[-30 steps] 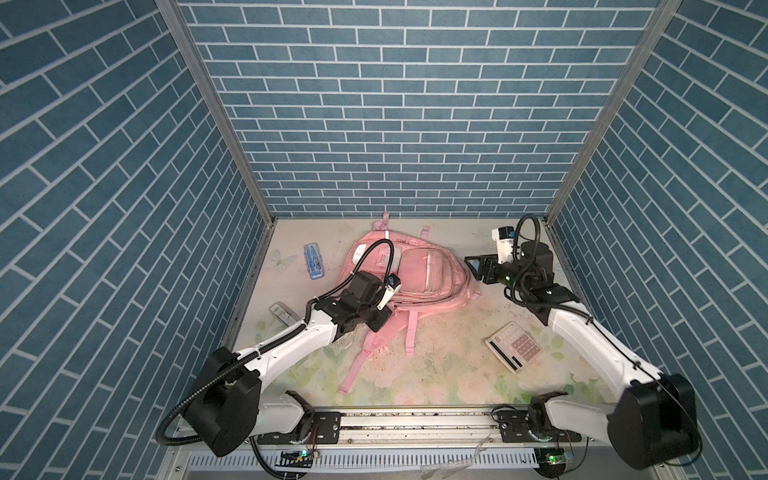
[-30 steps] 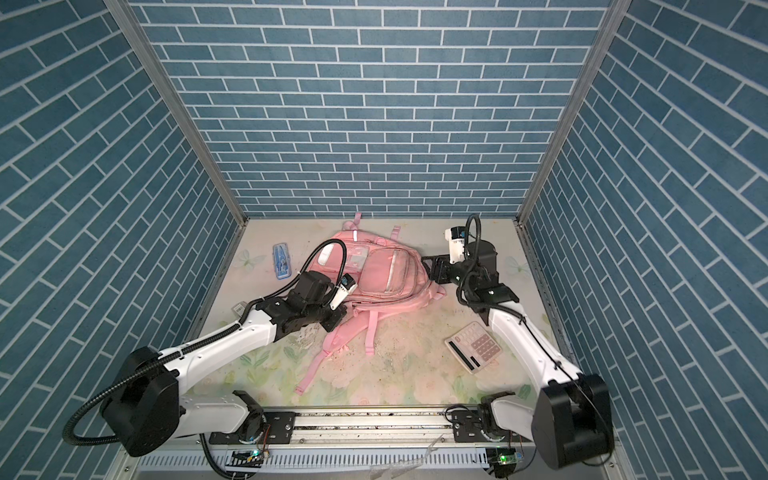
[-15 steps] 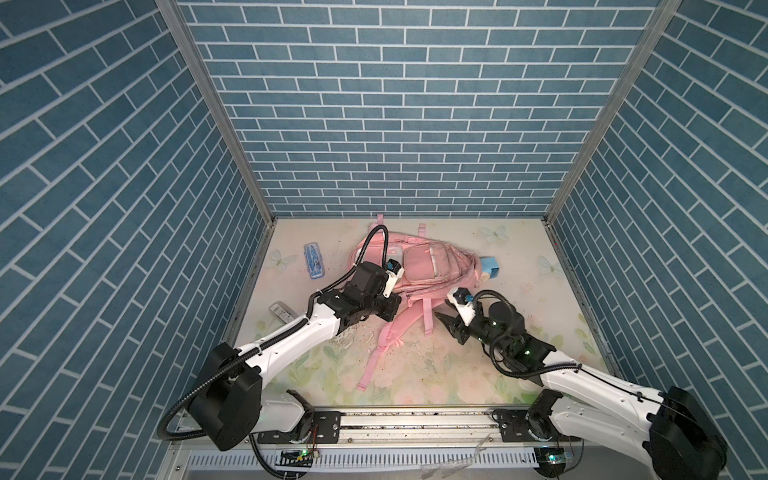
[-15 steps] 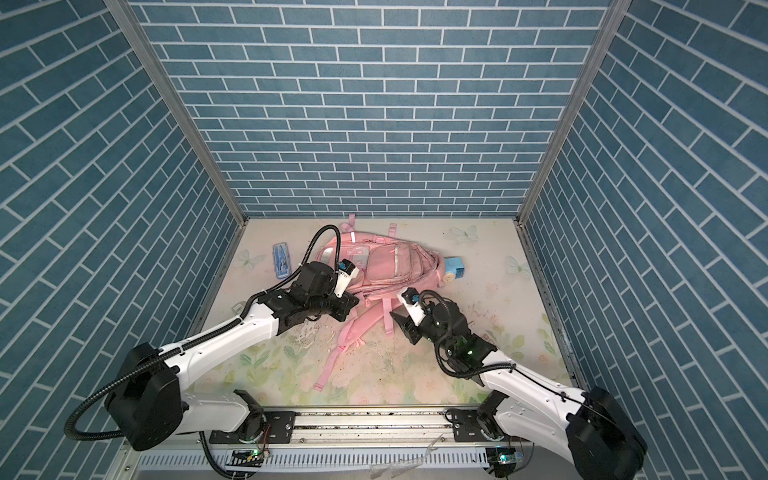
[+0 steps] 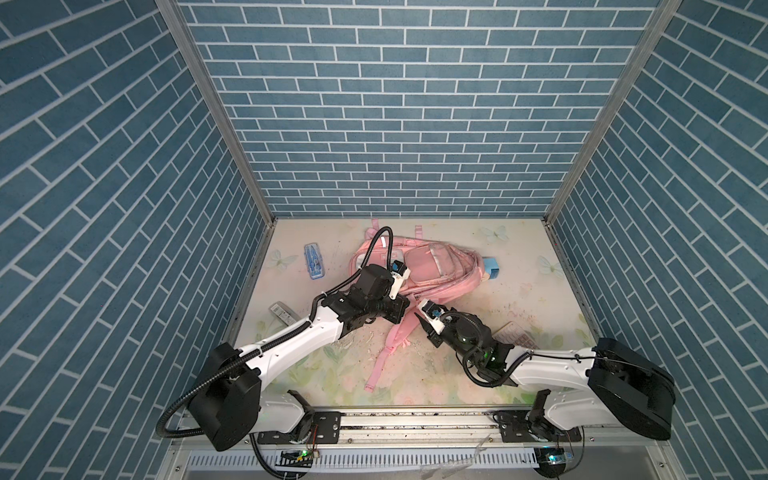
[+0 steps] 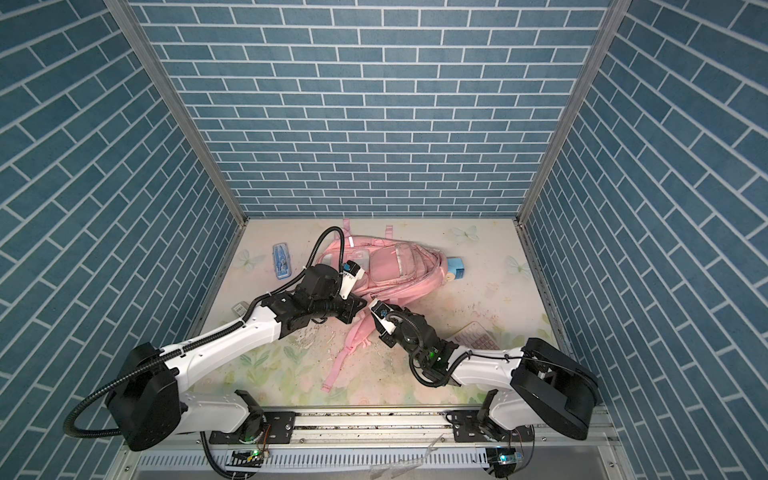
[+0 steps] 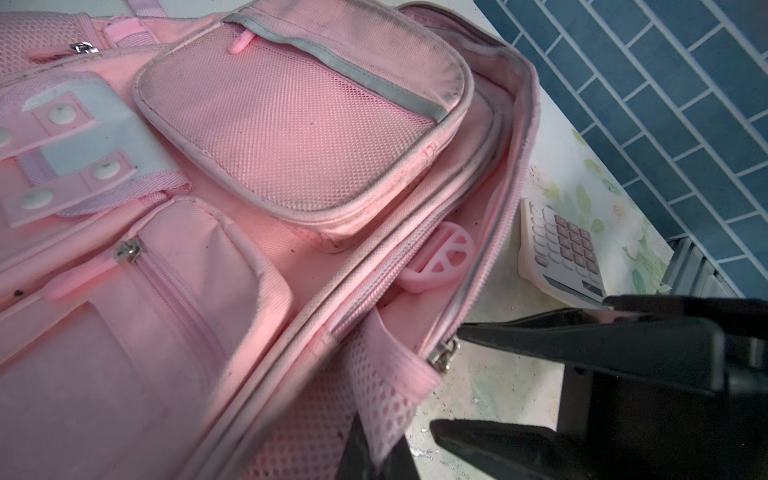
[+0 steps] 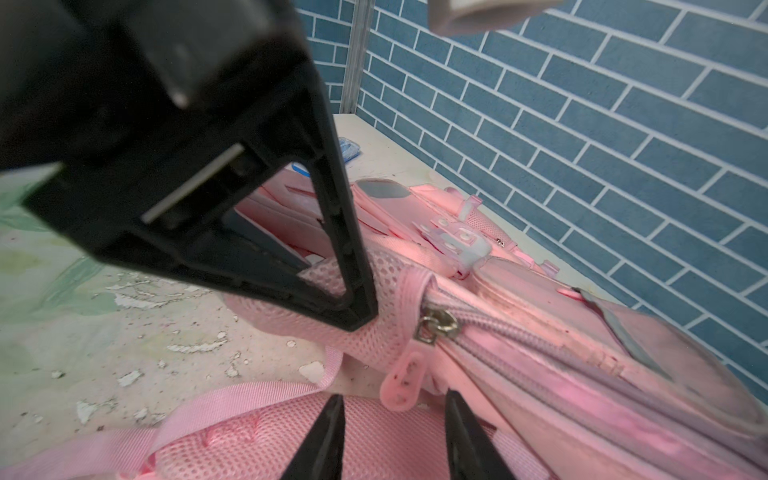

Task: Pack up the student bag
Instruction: 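Grasp the main compartment zipper pull with right gripper while left gripper holds the bag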

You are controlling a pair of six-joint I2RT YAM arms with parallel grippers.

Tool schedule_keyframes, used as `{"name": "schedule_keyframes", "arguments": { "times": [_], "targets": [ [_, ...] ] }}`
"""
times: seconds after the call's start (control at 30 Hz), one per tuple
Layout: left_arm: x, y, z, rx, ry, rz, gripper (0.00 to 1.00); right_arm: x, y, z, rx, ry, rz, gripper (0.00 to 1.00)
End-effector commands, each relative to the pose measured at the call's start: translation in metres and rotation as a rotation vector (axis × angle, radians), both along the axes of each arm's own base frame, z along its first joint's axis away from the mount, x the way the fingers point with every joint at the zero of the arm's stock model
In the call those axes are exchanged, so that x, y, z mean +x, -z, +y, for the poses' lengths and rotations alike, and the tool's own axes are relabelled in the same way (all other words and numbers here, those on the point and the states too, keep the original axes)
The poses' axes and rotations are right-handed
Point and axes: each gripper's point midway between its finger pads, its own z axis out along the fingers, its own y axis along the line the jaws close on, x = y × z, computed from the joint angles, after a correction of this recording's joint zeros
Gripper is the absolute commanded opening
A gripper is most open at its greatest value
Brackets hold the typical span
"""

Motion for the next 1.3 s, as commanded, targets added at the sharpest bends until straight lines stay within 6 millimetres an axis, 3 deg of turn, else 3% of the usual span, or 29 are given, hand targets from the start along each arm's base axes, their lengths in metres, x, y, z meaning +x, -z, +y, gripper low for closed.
{"name": "schedule_keyframes", "arguments": {
  "times": [0.0,0.23,0.4,0.7,0.93,1.13,1.27],
  "targets": [
    [0.007,-0.060,-0.021,-0.172,0.027,-0.124,0.00,0.014,-0.026,0.003,0.044,0.084,-0.092,0.40],
    [0.004,-0.051,-0.024,-0.175,0.032,-0.092,0.00,0.029,-0.023,0.007,0.044,0.163,-0.065,0.36],
    [0.005,-0.054,-0.021,-0.169,0.022,-0.101,0.00,0.038,-0.017,-0.009,0.037,0.287,-0.050,0.26],
    [0.006,-0.044,-0.011,-0.088,0.008,-0.105,0.00,0.018,-0.016,-0.008,0.059,0.159,0.015,0.20],
    [0.006,-0.045,-0.008,-0.079,0.010,-0.108,0.00,0.022,-0.014,-0.014,0.069,0.149,0.078,0.21],
    [0.006,-0.048,-0.011,-0.089,0.020,-0.109,0.00,0.021,-0.008,-0.005,0.032,0.104,0.080,0.12],
    [0.006,-0.046,-0.011,-0.086,0.023,-0.107,0.00,0.020,-0.008,-0.001,0.031,0.085,0.070,0.12]
  ]
}}
